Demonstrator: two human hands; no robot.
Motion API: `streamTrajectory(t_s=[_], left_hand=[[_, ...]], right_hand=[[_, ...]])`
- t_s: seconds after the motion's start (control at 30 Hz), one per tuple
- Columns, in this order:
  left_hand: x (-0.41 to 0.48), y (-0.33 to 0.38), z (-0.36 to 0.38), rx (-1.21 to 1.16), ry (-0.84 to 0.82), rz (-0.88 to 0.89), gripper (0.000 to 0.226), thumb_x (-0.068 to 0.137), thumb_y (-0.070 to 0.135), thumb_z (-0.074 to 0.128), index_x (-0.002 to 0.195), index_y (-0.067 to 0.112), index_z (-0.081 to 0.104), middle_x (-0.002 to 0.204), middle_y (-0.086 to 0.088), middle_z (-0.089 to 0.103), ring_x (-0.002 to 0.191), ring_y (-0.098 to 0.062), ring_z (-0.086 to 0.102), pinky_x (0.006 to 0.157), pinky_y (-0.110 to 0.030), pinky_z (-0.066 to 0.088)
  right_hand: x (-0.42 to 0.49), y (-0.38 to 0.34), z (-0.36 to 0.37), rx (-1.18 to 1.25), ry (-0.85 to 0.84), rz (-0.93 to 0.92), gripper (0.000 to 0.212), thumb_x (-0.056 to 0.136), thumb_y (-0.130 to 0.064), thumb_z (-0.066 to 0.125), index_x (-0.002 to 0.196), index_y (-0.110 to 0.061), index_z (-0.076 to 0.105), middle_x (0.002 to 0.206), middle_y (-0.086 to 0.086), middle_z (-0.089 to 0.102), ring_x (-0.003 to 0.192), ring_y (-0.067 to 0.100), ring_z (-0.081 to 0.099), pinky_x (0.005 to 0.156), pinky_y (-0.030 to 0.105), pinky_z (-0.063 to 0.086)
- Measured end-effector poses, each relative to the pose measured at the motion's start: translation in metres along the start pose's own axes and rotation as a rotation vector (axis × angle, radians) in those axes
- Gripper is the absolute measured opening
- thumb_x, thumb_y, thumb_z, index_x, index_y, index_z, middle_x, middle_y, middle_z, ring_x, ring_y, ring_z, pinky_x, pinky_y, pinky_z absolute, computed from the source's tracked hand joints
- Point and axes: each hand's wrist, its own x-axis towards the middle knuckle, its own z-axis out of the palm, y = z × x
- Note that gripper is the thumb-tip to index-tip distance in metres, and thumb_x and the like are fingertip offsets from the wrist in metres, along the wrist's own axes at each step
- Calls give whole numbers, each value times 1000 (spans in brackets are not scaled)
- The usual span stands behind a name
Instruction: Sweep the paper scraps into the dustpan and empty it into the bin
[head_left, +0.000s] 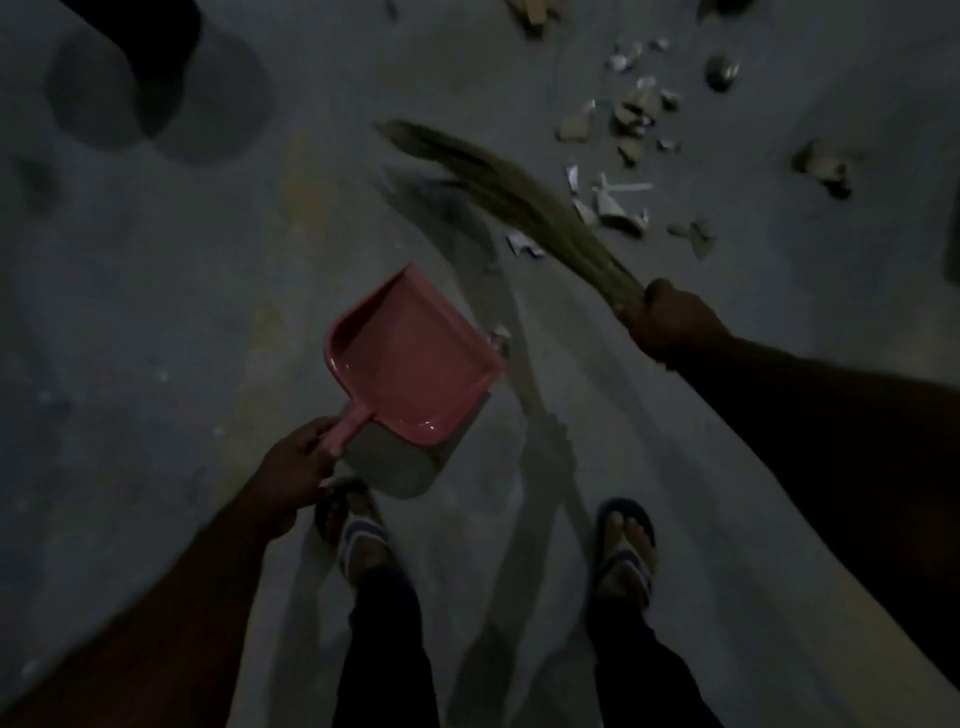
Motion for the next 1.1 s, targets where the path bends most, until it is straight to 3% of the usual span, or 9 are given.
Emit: streamTrajectory(t_s=[0.1, 0.2, 0.37, 0.47, 0.57, 0.67, 0.77, 0.9, 1.1], left_hand=[[-11, -51, 42, -36, 59, -76, 41, 94, 0, 46, 128, 22, 54, 105, -10, 60, 76, -19, 51, 67, -28, 43], [-20, -86, 71, -60, 74, -131, 39, 94, -2, 44, 123, 22, 56, 93, -7, 61, 70, -18, 49, 64, -26, 40], [2, -86, 122, -95, 108, -83, 32, 94, -2, 45, 104, 23, 62, 72, -3, 61, 39, -2, 52, 46, -19, 42], [41, -67, 147, -72, 119, -19, 25, 95, 5, 45, 101, 22, 63, 76, -4, 55, 52, -12, 50, 55, -24, 38], [78, -39, 158, 13, 212, 41, 17, 95, 17, 47, 101, 26, 61, 85, -9, 56, 62, -19, 48, 62, -31, 43], [106, -17, 151, 305, 303, 158, 30, 88, 19, 49, 115, 13, 60, 102, -17, 61, 82, -34, 62, 76, -43, 53], [123, 0, 143, 623, 372, 229, 30, 90, 20, 50, 115, 5, 58, 115, -22, 62, 105, -40, 60, 90, -42, 48], [135, 12, 137, 754, 356, 235, 32, 93, 29, 52, 113, 4, 58, 116, -24, 61, 107, -41, 58, 89, -41, 46], [136, 2, 140, 853, 333, 260, 31, 92, 18, 55, 113, -5, 57, 118, -27, 60, 109, -43, 58, 89, -42, 45]], right_hand=[[14, 54, 5, -44, 66, -4, 51, 98, -56, 42, 118, -10, 46, 115, 21, 59, 99, 39, 60, 79, 42, 49], [30, 99, 1, -76, 115, 3, 56, 99, -56, 42, 121, -5, 47, 116, 24, 59, 95, 39, 59, 78, 42, 50], [59, 126, 1, -108, -10, 67, 59, 95, -61, 44, 120, -8, 50, 108, 19, 57, 88, 38, 61, 78, 47, 58], [69, 130, 14, -133, -71, 62, 53, 97, -57, 46, 117, -9, 50, 96, 15, 54, 81, 34, 61, 74, 46, 59], [68, 132, 31, -186, -91, -9, 56, 98, -56, 45, 126, -8, 51, 102, 14, 53, 87, 34, 60, 79, 45, 58], [59, 142, 50, -197, -105, -41, 55, 99, -55, 43, 129, -9, 48, 101, 13, 51, 86, 33, 57, 77, 43, 56], [44, 158, 69, -216, -115, -92, 55, 100, -55, 41, 131, -11, 47, 99, 15, 54, 81, 30, 55, 68, 35, 46], [19, 185, 86, -207, -99, -118, 53, 100, -55, 41, 133, -13, 45, 112, 20, 62, 84, 29, 54, 68, 35, 45], [-6, 215, 89, -152, 33, -73, 52, 100, -53, 46, 131, -12, 47, 109, 22, 64, 82, 30, 56, 68, 36, 46]])
